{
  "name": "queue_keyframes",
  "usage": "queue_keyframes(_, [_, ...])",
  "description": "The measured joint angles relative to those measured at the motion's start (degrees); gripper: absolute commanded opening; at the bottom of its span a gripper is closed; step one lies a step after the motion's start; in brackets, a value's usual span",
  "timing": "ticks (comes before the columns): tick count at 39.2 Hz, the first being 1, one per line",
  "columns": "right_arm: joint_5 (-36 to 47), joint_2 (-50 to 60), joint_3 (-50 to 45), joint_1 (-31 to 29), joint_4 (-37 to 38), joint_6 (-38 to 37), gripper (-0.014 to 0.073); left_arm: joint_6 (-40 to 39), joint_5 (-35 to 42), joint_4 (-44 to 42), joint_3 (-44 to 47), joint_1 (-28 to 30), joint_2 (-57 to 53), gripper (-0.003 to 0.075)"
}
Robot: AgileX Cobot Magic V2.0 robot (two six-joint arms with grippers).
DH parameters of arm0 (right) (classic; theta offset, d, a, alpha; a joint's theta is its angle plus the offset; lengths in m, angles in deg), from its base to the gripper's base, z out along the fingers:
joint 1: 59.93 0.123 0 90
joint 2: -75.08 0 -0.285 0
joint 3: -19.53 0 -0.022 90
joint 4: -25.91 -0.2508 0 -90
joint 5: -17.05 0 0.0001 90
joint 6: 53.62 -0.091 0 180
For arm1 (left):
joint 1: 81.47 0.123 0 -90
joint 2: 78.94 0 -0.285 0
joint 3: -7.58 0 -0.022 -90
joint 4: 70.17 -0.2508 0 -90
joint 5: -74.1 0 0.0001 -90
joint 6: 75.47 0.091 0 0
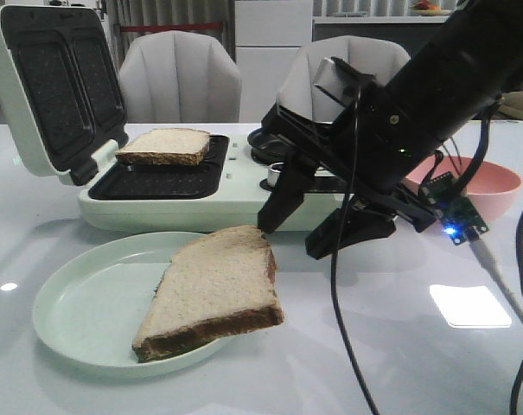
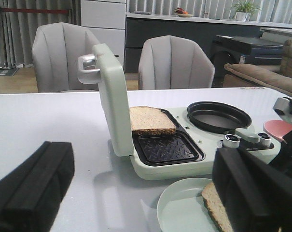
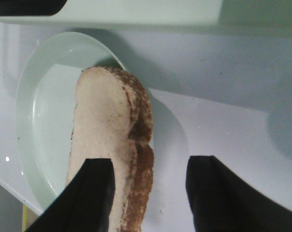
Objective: Make breakfast with bread and shrimp
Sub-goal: 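Reach the right gripper down to the remaining bread slice on the plate, then grasp the bread slice with the right gripper and lift it toward the sandwich maker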
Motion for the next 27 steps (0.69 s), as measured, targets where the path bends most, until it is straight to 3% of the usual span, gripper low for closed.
queue_keyframes(12, [-1.08, -4.56, 0.62, 0.0, -11.41, 9.83, 0.0451, 0.0, 0.0, 0.0, 0.0, 0.0, 0.0, 0.0639])
queue_keyframes(27, [-2.4, -5.98, 0.73, 0.0, -13.26, 11.19, 0.0393, 0.0, 0.0, 0.0, 0.0, 0.0, 0.0, 0.0639])
